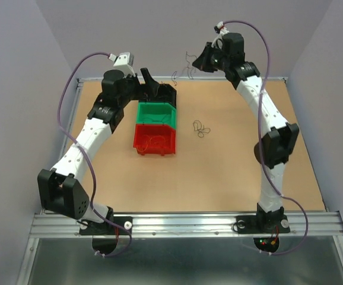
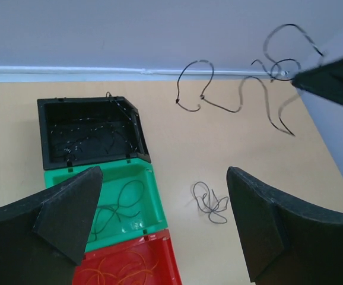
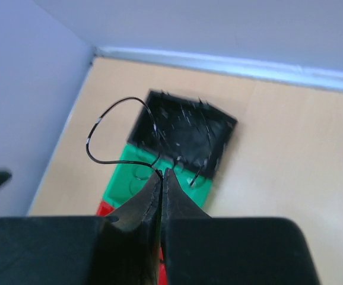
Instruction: Untangle the cables
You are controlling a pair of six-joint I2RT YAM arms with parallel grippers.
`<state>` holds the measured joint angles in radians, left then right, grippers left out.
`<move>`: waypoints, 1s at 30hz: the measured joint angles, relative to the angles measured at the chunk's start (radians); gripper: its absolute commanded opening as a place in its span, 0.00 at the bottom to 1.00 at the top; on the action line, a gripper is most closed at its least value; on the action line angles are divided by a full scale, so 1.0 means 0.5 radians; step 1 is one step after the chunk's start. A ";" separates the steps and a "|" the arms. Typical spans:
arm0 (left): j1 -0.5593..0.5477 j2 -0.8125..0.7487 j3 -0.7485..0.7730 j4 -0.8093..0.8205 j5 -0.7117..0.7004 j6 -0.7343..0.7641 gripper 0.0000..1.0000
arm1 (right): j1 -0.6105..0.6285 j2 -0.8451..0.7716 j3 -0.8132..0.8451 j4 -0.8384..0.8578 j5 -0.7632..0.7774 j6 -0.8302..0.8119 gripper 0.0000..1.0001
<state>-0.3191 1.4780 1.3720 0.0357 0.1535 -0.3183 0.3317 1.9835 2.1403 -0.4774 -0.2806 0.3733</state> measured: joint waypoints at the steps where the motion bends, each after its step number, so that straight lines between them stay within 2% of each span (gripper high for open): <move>1: 0.000 -0.069 -0.056 -0.013 -0.014 0.002 0.98 | 0.000 0.136 0.146 0.022 -0.033 0.036 0.00; 5: 0.002 -0.302 -0.228 -0.093 -0.090 0.017 0.98 | 0.006 0.549 0.547 0.099 -0.103 0.175 0.01; 11: 0.015 -0.559 -0.385 -0.182 -0.214 0.050 0.98 | 0.045 0.872 0.625 0.187 -0.140 0.330 0.00; 21: 0.016 -0.809 -0.572 -0.334 -0.337 0.056 0.98 | 0.240 1.107 0.658 0.439 -0.150 0.443 0.01; 30: 0.016 -0.936 -0.634 -0.424 -0.378 0.056 0.98 | 0.399 1.181 0.603 0.450 -0.027 0.520 0.01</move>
<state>-0.3111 1.0100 1.0550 -0.1764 -0.0353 -0.2905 0.5312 2.5740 2.4420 -0.2523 -0.2939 0.6334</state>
